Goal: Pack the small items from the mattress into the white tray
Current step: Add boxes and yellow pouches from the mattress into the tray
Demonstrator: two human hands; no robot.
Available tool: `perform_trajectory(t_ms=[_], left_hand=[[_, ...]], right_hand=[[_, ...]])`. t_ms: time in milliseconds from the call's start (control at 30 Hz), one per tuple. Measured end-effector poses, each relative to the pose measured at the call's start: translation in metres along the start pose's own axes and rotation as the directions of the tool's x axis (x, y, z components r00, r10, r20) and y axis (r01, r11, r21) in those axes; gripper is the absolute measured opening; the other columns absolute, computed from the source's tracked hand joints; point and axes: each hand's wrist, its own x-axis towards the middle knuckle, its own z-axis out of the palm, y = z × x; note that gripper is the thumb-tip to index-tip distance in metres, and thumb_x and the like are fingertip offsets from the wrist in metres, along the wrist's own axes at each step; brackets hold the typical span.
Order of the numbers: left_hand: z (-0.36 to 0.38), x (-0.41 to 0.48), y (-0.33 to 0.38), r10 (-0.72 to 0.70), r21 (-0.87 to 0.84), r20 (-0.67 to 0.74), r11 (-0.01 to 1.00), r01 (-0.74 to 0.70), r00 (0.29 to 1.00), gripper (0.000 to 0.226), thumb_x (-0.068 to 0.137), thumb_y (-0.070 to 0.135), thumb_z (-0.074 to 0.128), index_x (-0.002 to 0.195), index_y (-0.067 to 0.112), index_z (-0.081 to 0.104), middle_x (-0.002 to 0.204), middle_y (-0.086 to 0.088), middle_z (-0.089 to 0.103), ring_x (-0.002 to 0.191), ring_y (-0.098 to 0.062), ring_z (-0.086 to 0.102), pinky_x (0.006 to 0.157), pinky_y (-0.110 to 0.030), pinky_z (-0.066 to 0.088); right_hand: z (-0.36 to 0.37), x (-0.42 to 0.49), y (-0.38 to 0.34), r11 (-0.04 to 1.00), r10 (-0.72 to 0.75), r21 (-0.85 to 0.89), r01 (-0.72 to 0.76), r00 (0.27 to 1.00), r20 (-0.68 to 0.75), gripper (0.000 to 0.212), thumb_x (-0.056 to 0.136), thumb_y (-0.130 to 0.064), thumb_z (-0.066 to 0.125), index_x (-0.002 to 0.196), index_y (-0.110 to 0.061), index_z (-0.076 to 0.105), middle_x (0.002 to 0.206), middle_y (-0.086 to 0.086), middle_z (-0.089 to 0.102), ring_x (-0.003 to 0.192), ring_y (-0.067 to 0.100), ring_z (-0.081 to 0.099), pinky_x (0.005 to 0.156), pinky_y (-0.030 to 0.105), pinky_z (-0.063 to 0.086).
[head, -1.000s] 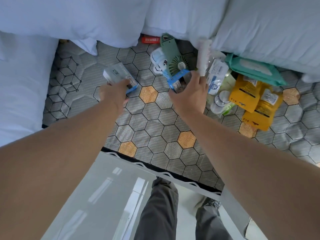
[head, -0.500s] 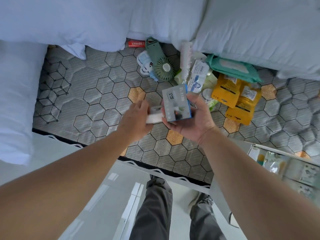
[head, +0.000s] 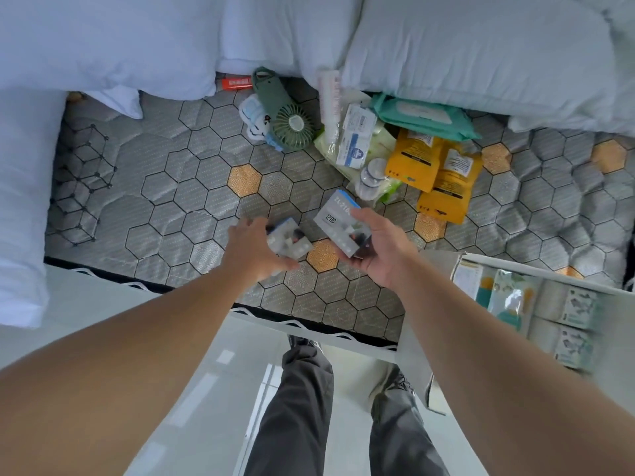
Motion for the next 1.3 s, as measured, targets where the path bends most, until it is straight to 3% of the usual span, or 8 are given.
perform_trajectory(t_ms=[100,200,333,467,633,733,867,1300], left_hand=[[-0.001,0.001,0.002,0.002,-0.089,0.045,0.996,0.002,0.999,0.08,0.06,0.05,0.091,0.123,0.016,0.055,0.123,-0.008,0.054,0.108,-0.026,0.058,0.08,-0.031,0.049],[0.0,-0.001,0.009,0.012,-0.249,0.099,0.968,0.013,0.995,0.056,0.076,0.041,0.085,0.116,0.016,0.055,0.106,-0.004,0.063,0.092,-0.023,0.065,0.076,-0.039,0.059],[-0.008,-0.013,0.031,0.013,-0.644,0.168,0.759,0.1,0.986,0.051,0.084,0.027,0.081,0.125,0.012,0.054,0.111,-0.008,0.066,0.093,-0.022,0.07,0.064,-0.038,0.064],[-0.022,-0.034,0.065,0.076,-0.814,0.193,0.569,0.117,0.978,0.049,0.086,0.018,0.077,0.128,0.011,0.054,0.119,-0.012,0.065,0.103,-0.031,0.068,0.071,-0.045,0.063],[-0.03,-0.061,0.107,0.178,-0.908,0.198,0.403,0.112,0.964,0.05,0.087,0.001,0.071,0.133,0.01,0.053,0.126,-0.016,0.065,0.111,-0.035,0.068,0.085,-0.048,0.06],[-0.026,-0.078,0.138,0.199,-0.946,0.159,0.311,0.092,0.967,0.047,0.087,-0.005,0.068,0.131,0.009,0.055,0.127,-0.015,0.067,0.11,-0.033,0.07,0.087,-0.049,0.06],[-0.009,-0.104,0.182,0.203,-0.979,0.119,0.187,0.081,0.972,0.043,0.091,-0.002,0.064,0.132,0.009,0.057,0.122,-0.011,0.071,0.108,-0.031,0.071,0.081,-0.045,0.061],[0.088,-0.187,0.255,0.223,-0.928,0.359,0.188,0.322,0.906,0.033,0.092,-0.01,0.058,0.122,0.004,0.057,0.112,-0.02,0.07,0.097,-0.033,0.073,0.082,-0.042,0.063]], right_hand=[[-0.01,0.002,0.003,0.997,-0.06,-0.059,0.056,0.996,-0.062,0.026,0.086,-0.023,0.079,0.104,-0.015,0.062,0.102,0.015,0.068,0.09,0.033,0.07,0.059,0.033,0.057],[-0.015,0.0,0.005,0.967,-0.155,-0.217,0.136,0.985,-0.073,0.025,0.084,-0.025,0.082,0.099,-0.023,0.062,0.11,0.012,0.073,0.081,0.022,0.07,0.057,0.028,0.052],[-0.021,-0.01,-0.005,0.872,-0.357,-0.373,0.318,0.933,-0.038,0.041,0.074,-0.031,0.089,0.101,-0.023,0.06,0.106,0.008,0.074,0.074,0.015,0.062,0.064,0.03,0.05],[-0.032,-0.034,-0.026,0.88,-0.425,-0.204,0.429,0.903,0.061,0.045,0.072,-0.024,0.091,0.104,-0.021,0.058,0.105,0.008,0.074,0.07,0.01,0.061,0.06,0.027,0.046],[-0.055,-0.065,-0.057,0.878,-0.476,0.025,0.478,0.864,0.163,0.027,0.086,-0.02,0.079,0.105,-0.022,0.06,0.09,-0.002,0.076,0.07,0.008,0.064,0.063,0.026,0.047],[-0.083,-0.08,-0.072,0.88,-0.47,0.044,0.472,0.859,0.204,0.041,0.088,-0.017,0.075,0.123,-0.016,0.055,0.101,0.002,0.075,0.09,0.019,0.073,0.08,0.045,0.061],[-0.135,-0.098,-0.082,0.891,-0.444,0.048,0.451,0.847,0.294,0.055,0.089,-0.011,0.069,0.139,-0.006,0.049,0.106,0.009,0.071,0.093,0.026,0.07,0.076,0.046,0.059],[-0.264,-0.129,-0.044,0.945,-0.321,0.047,0.323,0.898,0.302,0.02,0.091,-0.023,0.065,0.11,-0.017,0.062,0.09,0.002,0.072,0.076,0.018,0.07,0.055,0.029,0.057]])
